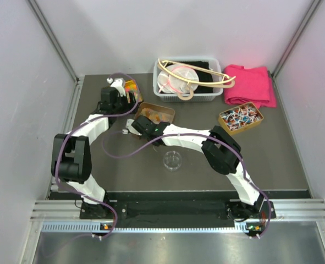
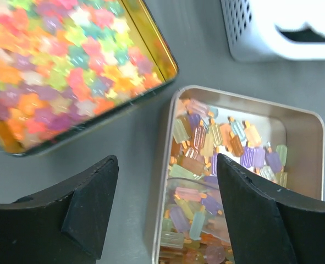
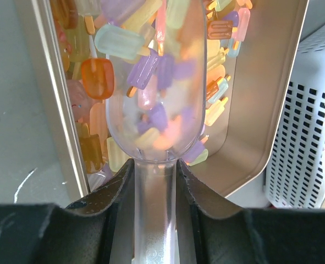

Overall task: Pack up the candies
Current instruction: Scoop the fake candies from the storage box.

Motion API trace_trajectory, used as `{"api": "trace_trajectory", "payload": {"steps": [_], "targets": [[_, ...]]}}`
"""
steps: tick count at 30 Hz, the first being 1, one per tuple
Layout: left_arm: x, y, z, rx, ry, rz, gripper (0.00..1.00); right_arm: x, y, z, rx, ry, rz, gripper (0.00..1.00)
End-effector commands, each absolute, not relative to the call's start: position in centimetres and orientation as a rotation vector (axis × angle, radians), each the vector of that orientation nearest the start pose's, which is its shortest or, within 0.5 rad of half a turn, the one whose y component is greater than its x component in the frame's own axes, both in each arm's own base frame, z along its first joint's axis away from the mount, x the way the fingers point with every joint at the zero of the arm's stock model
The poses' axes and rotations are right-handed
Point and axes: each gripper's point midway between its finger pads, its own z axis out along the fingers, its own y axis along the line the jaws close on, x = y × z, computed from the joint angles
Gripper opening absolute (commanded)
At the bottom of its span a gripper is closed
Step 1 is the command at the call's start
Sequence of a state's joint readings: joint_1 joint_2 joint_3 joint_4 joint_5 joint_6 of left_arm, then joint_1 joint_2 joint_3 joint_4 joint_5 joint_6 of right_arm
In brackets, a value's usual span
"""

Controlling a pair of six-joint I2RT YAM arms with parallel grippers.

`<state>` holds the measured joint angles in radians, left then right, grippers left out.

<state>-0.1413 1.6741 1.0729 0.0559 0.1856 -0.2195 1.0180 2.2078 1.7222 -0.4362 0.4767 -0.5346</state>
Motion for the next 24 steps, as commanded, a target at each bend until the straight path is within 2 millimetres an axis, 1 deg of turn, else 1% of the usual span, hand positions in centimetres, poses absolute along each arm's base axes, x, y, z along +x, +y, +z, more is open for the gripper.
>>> {"api": "trace_trajectory", "payload": {"steps": [1,6,7,11,13,15,16,20,24], "targets": [[47.1,-10.2,18.2,0.03,1.99,-0.448,0.78,35.7,40.7,8.3,-1.455,1.866,-0.247,0.0],[47.2,-9.0,18.9,0.001,1.974,-0.466,0.78,35.6,40.8,9.5,-1.381,1.891,-0.202,0.0],[47.3,-8.5,19.0,-0.012,1.969,-0.464,0.78,35.6,40.7,10.2,-1.354,1.891,-0.191,0.0],[47.4,-7.5,20.0,-0.026,1.946,-0.5,0.84,35.6,40.3,11.3,-1.3,1.888,-0.187,0.0],[47.4,-7.3,20.5,-0.026,1.933,-0.518,0.86,35.7,40.2,11.5,-1.28,1.899,-0.179,0.0],[47.1,-7.9,21.2,0.003,1.92,-0.551,0.92,35.8,39.9,11.9,-1.26,1.907,-0.17,0.0],[47.2,-6.8,21.7,-0.01,1.905,-0.542,0.93,36.0,39.9,12.2,-1.245,1.899,-0.171,0.0],[46.9,-7.1,22.3,0.03,1.887,-0.564,0.99,36.5,39.2,12.4,-1.219,1.91,-0.184,0.0],[46.7,-7.7,23.1,0.07,1.864,-0.585,0.99,36.9,38.7,12.4,-1.194,1.936,-0.168,0.0]]}}
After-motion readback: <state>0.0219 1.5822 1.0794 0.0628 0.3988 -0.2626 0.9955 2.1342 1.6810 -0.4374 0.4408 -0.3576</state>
